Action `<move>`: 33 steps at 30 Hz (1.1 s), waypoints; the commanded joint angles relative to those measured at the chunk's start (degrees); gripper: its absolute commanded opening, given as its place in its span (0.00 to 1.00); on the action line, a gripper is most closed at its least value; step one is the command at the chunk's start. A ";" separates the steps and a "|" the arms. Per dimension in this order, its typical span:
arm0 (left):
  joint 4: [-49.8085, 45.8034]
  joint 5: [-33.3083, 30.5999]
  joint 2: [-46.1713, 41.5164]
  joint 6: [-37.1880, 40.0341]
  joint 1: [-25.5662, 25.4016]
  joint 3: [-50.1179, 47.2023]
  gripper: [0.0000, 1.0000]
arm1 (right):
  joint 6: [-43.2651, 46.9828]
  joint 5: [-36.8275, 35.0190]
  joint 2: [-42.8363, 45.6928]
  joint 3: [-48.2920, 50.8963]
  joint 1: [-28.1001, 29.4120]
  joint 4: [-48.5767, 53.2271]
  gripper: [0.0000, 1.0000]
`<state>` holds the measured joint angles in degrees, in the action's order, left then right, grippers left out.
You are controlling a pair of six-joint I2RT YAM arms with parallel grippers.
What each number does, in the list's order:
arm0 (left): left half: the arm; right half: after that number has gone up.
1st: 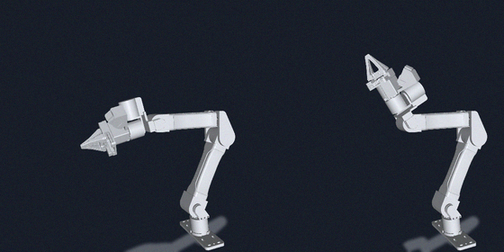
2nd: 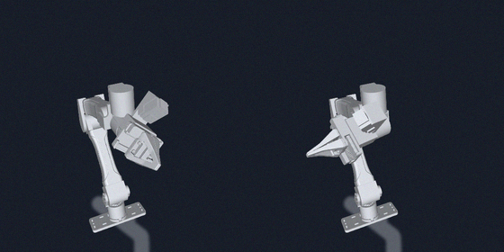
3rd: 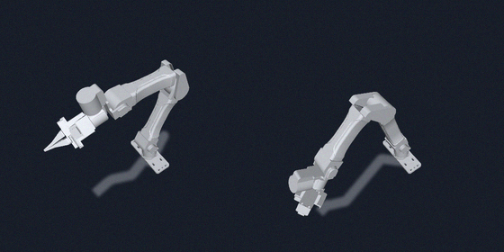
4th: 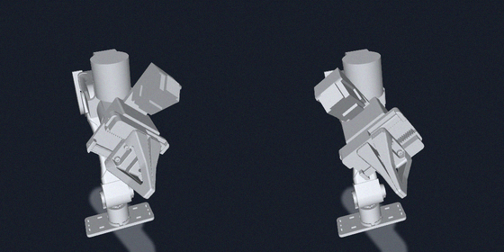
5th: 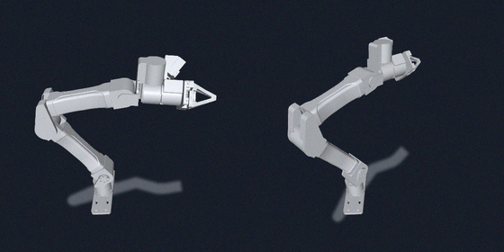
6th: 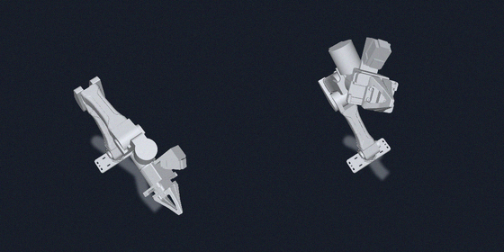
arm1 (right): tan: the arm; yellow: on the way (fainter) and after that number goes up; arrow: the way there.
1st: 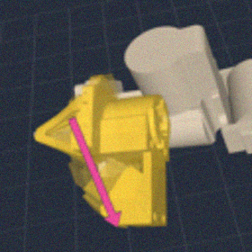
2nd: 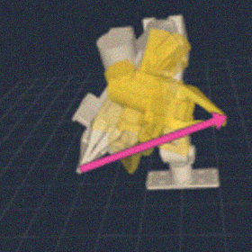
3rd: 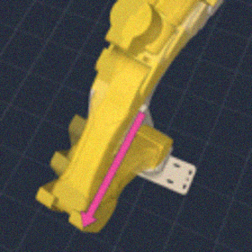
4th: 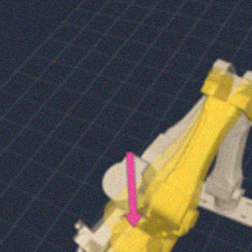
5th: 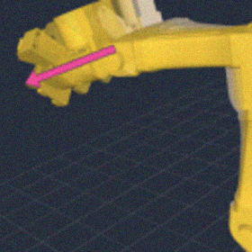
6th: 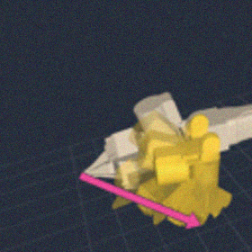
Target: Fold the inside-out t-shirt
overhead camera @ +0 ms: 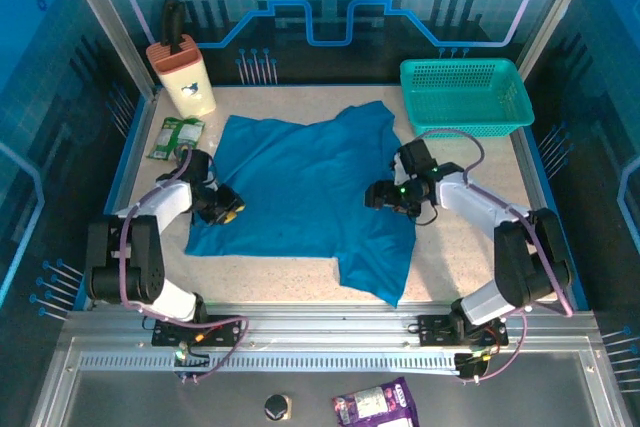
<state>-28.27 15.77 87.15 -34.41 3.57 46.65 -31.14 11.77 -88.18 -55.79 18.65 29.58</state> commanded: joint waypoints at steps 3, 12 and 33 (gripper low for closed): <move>-1.27 -4.29 2.13 0.84 -0.08 -1.76 0.29 | 3.86 1.56 -8.10 -7.11 -4.03 -5.30 0.80; -0.76 -4.42 -0.21 -0.72 0.56 -8.05 0.29 | 2.71 -3.91 -12.83 -6.41 -11.20 -3.82 0.81; -1.34 -3.08 -4.04 -0.58 0.52 -8.16 0.29 | 5.91 -8.36 -20.79 -23.62 -7.47 1.26 0.32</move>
<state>-26.55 12.88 83.81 -34.54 3.90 39.16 -25.17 3.40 -104.71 -76.69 10.31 29.95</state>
